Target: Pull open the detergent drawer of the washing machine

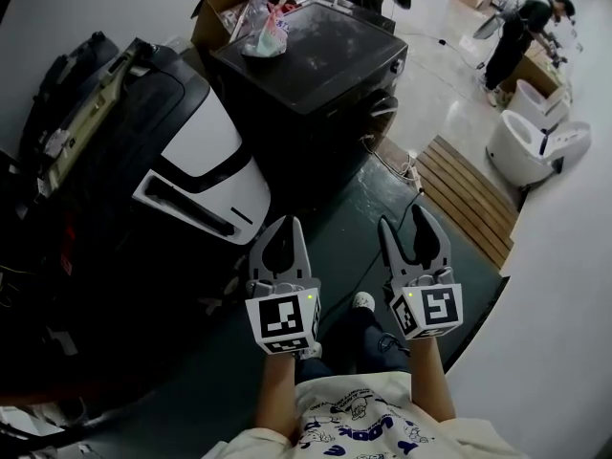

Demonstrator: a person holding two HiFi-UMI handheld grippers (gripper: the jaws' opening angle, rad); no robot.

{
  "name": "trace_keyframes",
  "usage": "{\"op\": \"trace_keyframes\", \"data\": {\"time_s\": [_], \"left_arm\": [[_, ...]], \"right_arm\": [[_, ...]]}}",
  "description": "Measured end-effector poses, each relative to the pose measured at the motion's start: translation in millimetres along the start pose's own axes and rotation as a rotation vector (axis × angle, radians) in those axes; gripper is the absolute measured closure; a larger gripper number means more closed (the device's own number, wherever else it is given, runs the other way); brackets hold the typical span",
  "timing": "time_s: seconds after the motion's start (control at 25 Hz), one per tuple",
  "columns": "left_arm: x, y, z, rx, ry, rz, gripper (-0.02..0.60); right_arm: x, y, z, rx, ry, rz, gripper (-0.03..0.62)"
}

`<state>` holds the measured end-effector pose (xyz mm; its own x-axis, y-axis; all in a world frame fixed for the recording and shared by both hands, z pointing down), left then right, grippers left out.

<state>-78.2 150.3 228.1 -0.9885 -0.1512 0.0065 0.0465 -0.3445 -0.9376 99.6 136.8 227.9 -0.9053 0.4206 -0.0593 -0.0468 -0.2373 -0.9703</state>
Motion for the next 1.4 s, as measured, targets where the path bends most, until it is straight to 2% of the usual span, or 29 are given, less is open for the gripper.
{"op": "trace_keyframes", "data": {"time_s": [0.52,1.0,1.4], "left_arm": [[-37.1,32.0,95.8,0.013,0.143,-0.047,0.568],[-30.7,27.1,139.3,0.058,0.181,-0.068,0.568],[10.4,43.6,202.8,0.058,0.156,-0.061,0.568]], "right_arm": [[-88.7,28.7,89.3,0.004,0.182,-0.048,0.353],[-116.1,21.9,137.8,0.033,0.210,-0.004,0.353],[-115.2,31.5,212.2,0.025,0.199,0.050,0.353]]}}
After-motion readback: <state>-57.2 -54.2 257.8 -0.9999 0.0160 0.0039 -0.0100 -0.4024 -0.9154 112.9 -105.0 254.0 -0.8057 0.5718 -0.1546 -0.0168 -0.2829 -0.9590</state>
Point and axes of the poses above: the fingertips, and each gripper's own axes: z forward along the fingers, x to its left, y out of its top, the point moved 1 cm from there along -z, backward along the fingers, and after that the axes turned 12 degrees about x, right-handed, at the moved point
